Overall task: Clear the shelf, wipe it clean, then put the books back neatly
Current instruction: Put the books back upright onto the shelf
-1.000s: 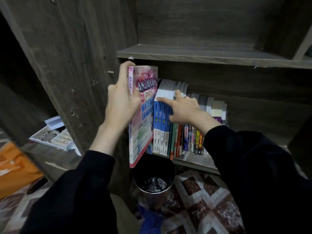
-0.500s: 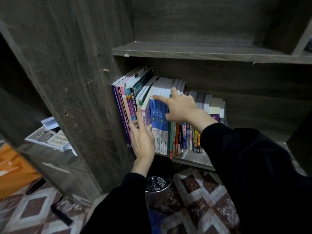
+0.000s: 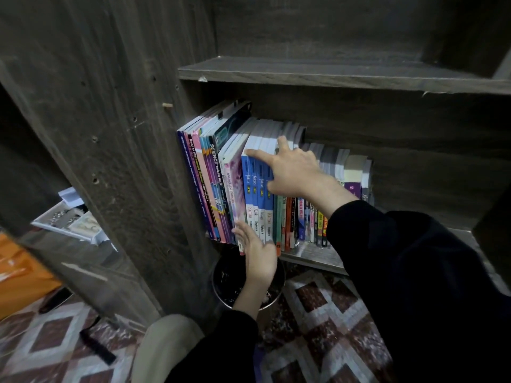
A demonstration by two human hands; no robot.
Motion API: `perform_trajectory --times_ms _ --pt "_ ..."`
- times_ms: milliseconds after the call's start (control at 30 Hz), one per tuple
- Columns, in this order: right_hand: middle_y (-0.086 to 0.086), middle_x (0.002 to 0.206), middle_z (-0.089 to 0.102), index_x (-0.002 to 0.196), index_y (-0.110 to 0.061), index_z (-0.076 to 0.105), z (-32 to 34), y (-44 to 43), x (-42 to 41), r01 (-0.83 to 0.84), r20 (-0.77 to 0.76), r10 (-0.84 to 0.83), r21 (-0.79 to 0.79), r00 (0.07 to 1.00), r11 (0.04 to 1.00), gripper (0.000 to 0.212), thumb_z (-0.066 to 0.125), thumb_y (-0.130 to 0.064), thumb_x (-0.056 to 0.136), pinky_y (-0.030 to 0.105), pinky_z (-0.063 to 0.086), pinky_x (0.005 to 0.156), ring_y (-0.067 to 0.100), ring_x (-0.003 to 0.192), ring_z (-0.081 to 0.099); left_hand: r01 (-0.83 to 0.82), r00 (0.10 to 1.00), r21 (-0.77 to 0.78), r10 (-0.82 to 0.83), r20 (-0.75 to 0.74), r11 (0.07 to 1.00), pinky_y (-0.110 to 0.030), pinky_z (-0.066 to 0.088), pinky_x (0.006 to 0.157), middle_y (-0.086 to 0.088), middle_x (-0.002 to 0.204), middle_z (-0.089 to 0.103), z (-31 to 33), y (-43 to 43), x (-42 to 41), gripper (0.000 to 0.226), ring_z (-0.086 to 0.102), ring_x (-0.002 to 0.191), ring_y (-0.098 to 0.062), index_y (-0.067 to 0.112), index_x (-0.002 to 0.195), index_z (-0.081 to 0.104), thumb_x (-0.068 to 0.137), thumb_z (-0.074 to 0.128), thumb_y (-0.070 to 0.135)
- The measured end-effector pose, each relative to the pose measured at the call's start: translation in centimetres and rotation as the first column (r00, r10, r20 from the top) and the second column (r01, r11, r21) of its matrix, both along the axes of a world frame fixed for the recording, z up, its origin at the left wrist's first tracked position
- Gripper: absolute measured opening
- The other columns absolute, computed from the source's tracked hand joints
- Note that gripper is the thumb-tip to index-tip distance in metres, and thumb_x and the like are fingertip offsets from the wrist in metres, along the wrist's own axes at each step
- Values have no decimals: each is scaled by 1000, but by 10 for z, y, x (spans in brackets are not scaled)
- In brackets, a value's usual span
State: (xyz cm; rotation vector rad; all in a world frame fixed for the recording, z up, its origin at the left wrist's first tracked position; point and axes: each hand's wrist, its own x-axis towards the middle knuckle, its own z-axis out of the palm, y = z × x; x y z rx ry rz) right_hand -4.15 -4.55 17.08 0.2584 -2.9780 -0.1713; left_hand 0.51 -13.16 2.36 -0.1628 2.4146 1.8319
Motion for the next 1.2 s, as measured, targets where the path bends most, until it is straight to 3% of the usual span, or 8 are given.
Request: perform_trajectory --times_ms 267,400,533,600,667,867,1000,1200 --pt "19 150 18 149 -46 6 -1 -2 -3 -19 2 19 12 1000 1000 78 52 -31 87 35 38 81 32 110 52 158 979 37 -161 128 987 -45 0 118 -9 151 -35 11 -4 -28 91 -20 144 -25 20 144 -30 96 46 6" --pt "16 151 21 150 -42 0 -5 8 1 -73 9 74 -90 997 993 89 57 -28 83 32 39 74 22 93 55 134 985 -19 -131 114 991 -42 15 117 -8 160 -9 17 -17 -22 88 6 147 -27 21 151 -13 94 53 11" --pt "5 153 29 151 -26 8 -4 26 11 -76 -14 77 -382 997 921 92 62 -8 80 13 35 57 2 57 46 -246 908 -61 208 -363 967 -42 35 109 -1 141 41 38 -24 -11 57 45 127 -21 18 140 39 87 53 2" --pt "4 154 30 150 -24 10 -9 31 12 -75 0 84 -452 996 889 90 62 -5 79 11 37 51 10 61 59 -248 814 -112 144 -563 962 -36 39 104 1 132 43 54 -22 -12 51 45 121 -13 19 134 45 87 51 1" --pt "4 152 34 148 -25 11 -14 34 12 -87 -9 94 -485 996 870 88 61 -8 79 21 42 64 19 79 66 -171 765 -293 -60 -641 941 -23 30 102 0 135 39 73 -19 -18 55 34 125 -8 20 141 40 89 50 4" --pt "3 152 36 149 -27 10 -13 39 12 -104 -11 114 -495 993 863 85 57 -13 80 33 45 82 28 98 64 -196 741 -703 -367 -563 683 -30 31 98 -8 137 26 96 -19 -32 72 21 127 -22 29 150 23 87 51 8" --pt "5 151 37 149 -23 14 -14 39 12 -105 -13 111 -454 994 885 82 58 -12 81 30 42 77 26 99 61 -178 748 -672 -344 -567 719 -31 31 98 -8 134 27 95 -15 -28 67 19 125 -21 29 146 33 85 52 7" --pt "6 156 27 152 -24 7 -15 37 12 -85 -6 90 -409 996 909 88 58 -12 82 39 45 94 31 114 58 -134 764 -492 -227 -604 860 -34 42 91 -6 129 32 67 -13 -3 64 22 122 -17 25 139 39 80 54 7"
